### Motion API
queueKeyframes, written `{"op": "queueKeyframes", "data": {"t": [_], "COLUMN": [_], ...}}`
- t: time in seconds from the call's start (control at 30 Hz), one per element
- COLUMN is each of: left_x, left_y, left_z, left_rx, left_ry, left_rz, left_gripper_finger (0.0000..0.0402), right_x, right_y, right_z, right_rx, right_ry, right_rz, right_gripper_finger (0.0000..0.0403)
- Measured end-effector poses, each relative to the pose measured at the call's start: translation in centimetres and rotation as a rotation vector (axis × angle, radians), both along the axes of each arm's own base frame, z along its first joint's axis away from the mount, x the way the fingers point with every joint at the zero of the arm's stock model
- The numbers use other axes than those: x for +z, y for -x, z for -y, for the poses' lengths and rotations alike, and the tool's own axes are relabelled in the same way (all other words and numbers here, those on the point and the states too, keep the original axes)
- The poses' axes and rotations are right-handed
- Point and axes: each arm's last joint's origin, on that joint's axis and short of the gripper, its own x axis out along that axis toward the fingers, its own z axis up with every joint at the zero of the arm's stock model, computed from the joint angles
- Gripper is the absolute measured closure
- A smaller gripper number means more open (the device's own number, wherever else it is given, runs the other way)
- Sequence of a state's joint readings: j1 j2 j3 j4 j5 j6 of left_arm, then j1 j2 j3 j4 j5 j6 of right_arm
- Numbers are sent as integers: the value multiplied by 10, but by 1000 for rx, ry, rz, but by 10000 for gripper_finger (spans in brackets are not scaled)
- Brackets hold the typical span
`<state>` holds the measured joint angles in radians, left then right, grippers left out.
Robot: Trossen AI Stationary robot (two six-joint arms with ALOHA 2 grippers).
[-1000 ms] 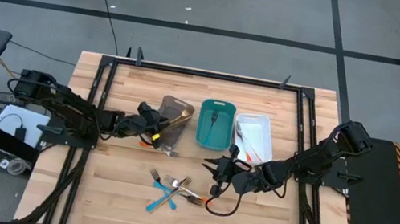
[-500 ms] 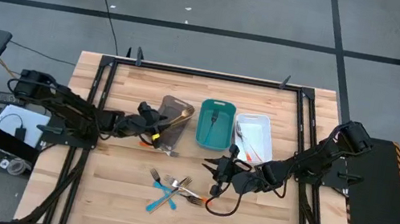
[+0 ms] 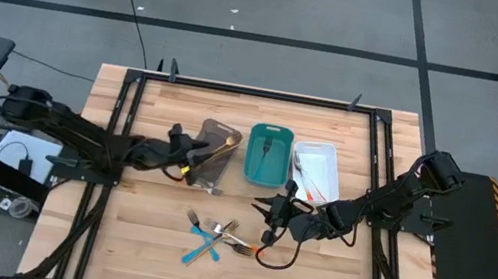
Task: Sort silverware by color (type)
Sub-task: Put the orange fork into the white bin
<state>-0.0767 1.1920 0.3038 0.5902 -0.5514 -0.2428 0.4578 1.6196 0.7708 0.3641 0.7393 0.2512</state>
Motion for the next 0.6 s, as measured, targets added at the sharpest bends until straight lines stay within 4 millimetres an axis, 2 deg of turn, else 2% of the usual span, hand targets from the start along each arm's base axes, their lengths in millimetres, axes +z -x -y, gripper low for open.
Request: {"op": "queueKeyframes", "data": {"t": [0.27,0.6], "left_x": [9,51], "left_y": [-2,-24], "left_z": [9,23], "left_rx": [-45,-96], "left_ry": [-3,-43], "left_rz": [3,-145], "left_gripper_finger": [232,233], "right_x": [0,0], "right_y": [0,0], "right_z": [0,0], "right_rx": [0,0], "right_ry": [0,0], "right_rz": [0,0], "right_gripper_finger": [320,320]}}
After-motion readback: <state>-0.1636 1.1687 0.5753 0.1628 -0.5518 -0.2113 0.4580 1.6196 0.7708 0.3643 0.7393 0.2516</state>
